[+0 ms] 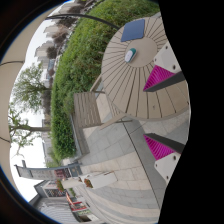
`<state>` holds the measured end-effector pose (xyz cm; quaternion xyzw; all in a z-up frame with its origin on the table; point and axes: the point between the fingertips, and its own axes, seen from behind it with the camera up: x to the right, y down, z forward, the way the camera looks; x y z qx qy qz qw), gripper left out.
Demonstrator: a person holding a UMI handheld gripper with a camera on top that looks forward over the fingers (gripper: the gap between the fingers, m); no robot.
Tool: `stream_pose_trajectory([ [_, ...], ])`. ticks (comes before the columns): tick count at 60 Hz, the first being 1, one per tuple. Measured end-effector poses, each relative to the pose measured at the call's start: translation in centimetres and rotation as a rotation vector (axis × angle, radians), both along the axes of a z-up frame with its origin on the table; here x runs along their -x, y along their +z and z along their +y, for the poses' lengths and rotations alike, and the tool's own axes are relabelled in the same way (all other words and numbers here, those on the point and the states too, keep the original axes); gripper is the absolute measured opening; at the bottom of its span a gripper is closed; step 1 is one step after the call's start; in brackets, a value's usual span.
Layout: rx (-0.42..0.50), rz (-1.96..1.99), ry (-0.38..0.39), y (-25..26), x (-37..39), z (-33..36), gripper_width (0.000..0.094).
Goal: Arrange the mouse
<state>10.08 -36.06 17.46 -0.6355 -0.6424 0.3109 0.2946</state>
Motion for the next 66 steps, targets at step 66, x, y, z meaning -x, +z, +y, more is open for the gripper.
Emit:
stream_pose_trajectory([
  [66, -0.089, 0.041, -0.400, -13.5, 10.0, 34.7, 0.0857],
])
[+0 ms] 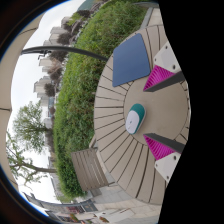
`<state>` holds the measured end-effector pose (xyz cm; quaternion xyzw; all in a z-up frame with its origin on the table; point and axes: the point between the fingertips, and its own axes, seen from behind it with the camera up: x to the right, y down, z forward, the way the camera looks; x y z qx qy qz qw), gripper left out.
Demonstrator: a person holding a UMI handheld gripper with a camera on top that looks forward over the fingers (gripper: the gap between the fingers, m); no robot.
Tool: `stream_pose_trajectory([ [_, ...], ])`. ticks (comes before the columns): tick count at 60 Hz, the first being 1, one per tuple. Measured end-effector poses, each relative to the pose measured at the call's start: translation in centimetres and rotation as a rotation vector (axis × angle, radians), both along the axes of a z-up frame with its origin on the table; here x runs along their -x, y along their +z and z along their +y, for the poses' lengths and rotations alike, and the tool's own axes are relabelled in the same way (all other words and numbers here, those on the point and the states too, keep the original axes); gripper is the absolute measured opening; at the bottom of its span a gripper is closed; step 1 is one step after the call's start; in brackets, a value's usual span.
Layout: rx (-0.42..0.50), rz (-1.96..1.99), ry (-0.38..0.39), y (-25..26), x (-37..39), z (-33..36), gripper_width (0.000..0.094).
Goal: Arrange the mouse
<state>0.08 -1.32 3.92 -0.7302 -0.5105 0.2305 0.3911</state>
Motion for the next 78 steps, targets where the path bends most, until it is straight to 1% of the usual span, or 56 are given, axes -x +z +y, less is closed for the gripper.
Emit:
stream_pose_trajectory([
  [7, 0.016, -0.016, -0.001, -2.5, 2.4, 1.0, 0.0856],
  [14, 0.025, -0.007, 0.001, -3.8, 5.0, 2.8, 0.0857],
  [19, 0.042, -0.006, 0.007, -4.2, 6.9, 3.6, 0.0855],
  [24, 0.028, -0.009, 0.005, -4.2, 8.5, 4.9, 0.0856],
  [27, 0.034, -0.010, -0.002, -4.4, 9.4, 5.5, 0.0854],
  [38, 0.050, -0.024, -0.021, -4.9, 10.8, 7.2, 0.0856],
  [45, 0.070, -0.031, -0.012, -5.6, 10.8, 7.2, 0.0843],
  [48, 0.060, -0.016, -0.002, -5.6, 11.2, 7.3, 0.0811],
  [50, 0.058, -0.009, 0.010, -5.6, 11.2, 7.1, 0.0747],
  [51, 0.055, -0.006, 0.019, -5.6, 11.3, 6.9, 0.0671],
  [52, 0.051, -0.008, 0.034, -5.6, 11.4, 6.7, 0.0529],
  [53, 0.036, -0.010, 0.046, -5.5, 11.4, 6.8, 0.0449],
  [54, 0.018, -0.021, 0.044, -5.5, 11.2, 7.1, 0.0448],
  [56, 0.012, -0.031, 0.053, -5.5, 11.4, 6.9, 0.0428],
  [60, 0.068, -0.043, 0.059, -5.1, 11.4, 6.4, 0.0422],
  [62, 0.084, -0.030, 0.042, -3.9, 11.2, 6.5, 0.0423],
  [66, 0.079, 0.020, 0.045, 0.1, 11.2, 8.4, 0.0423],
  [69, 0.063, 0.065, 0.021, 3.2, 11.2, 10.5, 0.0424],
  [73, 0.077, 0.106, -0.016, 6.2, 10.9, 14.0, 0.0424],
  [75, 0.087, 0.110, -0.042, 7.0, 10.3, 16.3, 0.0424],
  [78, 0.076, 0.093, -0.093, 6.4, 10.0, 19.6, 0.0423],
])
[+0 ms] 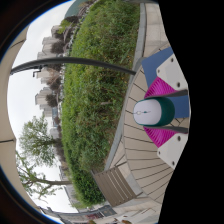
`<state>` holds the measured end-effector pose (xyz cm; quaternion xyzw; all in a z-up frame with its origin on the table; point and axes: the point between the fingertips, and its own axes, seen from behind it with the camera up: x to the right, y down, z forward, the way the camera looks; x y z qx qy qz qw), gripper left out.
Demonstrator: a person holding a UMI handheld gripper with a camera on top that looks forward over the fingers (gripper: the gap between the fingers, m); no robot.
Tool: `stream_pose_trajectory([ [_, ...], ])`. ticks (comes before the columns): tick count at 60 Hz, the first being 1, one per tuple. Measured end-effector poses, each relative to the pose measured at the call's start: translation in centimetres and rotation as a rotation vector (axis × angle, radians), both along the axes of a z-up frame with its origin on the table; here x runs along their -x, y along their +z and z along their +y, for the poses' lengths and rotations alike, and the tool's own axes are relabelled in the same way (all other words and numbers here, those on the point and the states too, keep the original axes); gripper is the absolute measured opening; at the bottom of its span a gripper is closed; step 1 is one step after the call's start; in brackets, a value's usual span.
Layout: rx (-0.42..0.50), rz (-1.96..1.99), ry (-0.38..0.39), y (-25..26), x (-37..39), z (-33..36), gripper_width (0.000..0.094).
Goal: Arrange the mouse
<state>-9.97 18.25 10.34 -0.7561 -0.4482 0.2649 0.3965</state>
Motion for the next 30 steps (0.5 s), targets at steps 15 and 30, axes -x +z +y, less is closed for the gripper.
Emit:
stream_pose_trajectory([
  [15, 0.018, -0.171, -0.093, -12.1, -4.6, 10.0, 0.0452],
  [30, -0.045, -0.185, -0.047, -8.7, -6.5, 9.0, 0.0831],
])
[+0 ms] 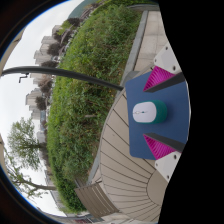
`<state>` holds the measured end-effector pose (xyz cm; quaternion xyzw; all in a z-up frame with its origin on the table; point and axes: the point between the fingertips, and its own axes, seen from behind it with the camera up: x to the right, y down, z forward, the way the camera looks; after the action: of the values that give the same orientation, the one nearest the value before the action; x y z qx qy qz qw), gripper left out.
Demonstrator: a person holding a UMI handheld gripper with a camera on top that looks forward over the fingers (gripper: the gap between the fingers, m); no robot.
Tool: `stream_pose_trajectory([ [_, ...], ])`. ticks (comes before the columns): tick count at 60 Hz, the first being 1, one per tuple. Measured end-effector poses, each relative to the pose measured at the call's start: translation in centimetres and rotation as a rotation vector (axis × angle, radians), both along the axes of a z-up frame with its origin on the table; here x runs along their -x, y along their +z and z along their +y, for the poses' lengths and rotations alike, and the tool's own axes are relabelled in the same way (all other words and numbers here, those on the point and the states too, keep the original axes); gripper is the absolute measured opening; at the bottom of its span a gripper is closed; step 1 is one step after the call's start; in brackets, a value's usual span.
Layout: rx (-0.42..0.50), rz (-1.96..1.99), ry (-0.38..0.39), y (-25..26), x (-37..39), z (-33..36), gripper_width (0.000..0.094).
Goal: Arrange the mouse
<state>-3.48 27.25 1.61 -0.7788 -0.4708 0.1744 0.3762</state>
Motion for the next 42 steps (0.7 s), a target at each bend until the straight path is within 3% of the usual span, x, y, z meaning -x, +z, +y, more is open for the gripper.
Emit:
stream_pose_trajectory([
  [11, 0.103, -0.055, 0.110, 7.0, -8.6, -9.8, 0.0842],
  [24, 0.149, -0.140, 0.145, 10.5, -19.3, -18.5, 0.0843],
  [42, 0.115, -0.090, 0.176, 12.1, -19.4, -20.3, 0.0856],
])
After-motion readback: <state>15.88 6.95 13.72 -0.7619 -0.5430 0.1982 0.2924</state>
